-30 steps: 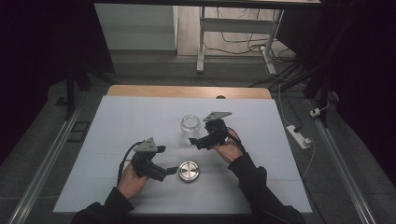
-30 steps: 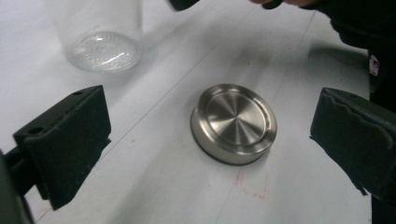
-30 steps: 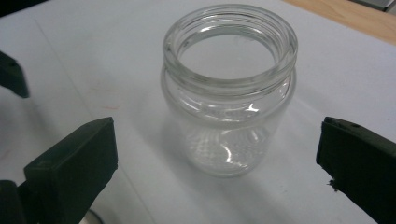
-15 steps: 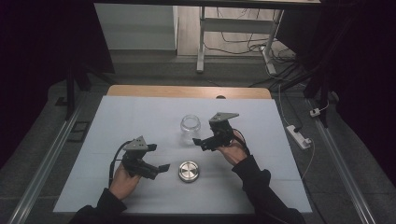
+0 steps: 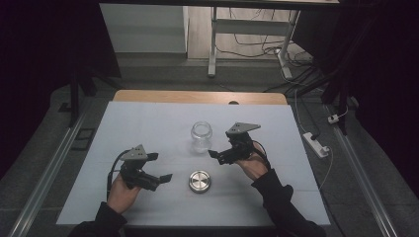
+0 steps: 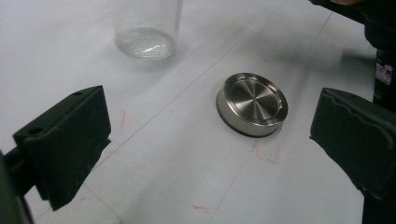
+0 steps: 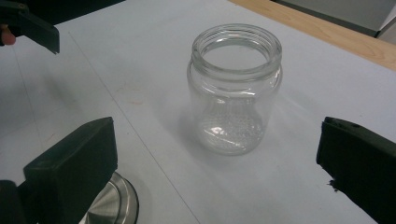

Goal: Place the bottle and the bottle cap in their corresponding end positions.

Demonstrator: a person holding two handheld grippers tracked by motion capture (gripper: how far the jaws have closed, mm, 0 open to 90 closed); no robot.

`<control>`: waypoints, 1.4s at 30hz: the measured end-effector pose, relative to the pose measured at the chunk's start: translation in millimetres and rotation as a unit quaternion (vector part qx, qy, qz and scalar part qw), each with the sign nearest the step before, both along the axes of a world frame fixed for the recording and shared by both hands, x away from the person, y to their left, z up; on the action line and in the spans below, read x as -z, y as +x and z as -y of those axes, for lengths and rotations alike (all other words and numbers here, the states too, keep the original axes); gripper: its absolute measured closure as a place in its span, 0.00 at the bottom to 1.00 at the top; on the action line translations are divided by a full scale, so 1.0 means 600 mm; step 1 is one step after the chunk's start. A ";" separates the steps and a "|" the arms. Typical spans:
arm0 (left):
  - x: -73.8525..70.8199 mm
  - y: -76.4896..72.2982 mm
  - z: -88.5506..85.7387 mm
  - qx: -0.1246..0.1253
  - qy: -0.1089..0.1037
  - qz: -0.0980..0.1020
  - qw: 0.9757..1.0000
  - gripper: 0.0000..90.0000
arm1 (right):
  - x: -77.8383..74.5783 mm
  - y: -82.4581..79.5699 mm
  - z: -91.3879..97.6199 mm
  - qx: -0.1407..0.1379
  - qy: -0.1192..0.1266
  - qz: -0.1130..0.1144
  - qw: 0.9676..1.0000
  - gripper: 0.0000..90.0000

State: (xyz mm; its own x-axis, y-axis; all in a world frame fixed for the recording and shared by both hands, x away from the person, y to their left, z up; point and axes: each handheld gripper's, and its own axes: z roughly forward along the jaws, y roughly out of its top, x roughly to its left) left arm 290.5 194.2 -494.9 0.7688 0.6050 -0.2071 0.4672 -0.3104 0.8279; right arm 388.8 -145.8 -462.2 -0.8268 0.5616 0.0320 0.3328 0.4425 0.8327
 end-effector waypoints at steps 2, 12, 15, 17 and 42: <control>-0.001 -0.003 -0.004 -0.005 -0.001 0.001 1.000 0.00 | -0.001 -0.004 0.006 0.002 0.002 0.003 1.000 0.00; -0.009 -0.015 -0.021 -0.017 -0.004 -0.006 1.000 0.00 | -0.004 -0.024 0.023 0.004 0.011 0.008 1.000 0.00; -0.010 -0.020 -0.026 -0.020 -0.005 -0.008 1.000 0.01 | -0.004 -0.031 0.026 0.002 0.012 0.007 1.000 0.00; -0.010 -0.023 -0.029 -0.022 -0.004 -0.008 1.000 0.01 | -0.004 -0.036 0.028 0.000 0.011 0.008 1.000 0.00; -0.006 -0.072 -0.088 -0.070 -0.004 -0.004 0.998 0.01 | -0.006 -0.093 0.094 0.031 0.015 0.016 0.999 0.00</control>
State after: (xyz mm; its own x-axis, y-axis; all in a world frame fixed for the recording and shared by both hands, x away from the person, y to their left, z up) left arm 247.2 246.7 -491.0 0.6755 0.7046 -0.2173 0.5118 -0.2359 0.8261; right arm 333.1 -202.0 -458.6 -0.7913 0.6110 0.0240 0.3319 0.3962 0.8561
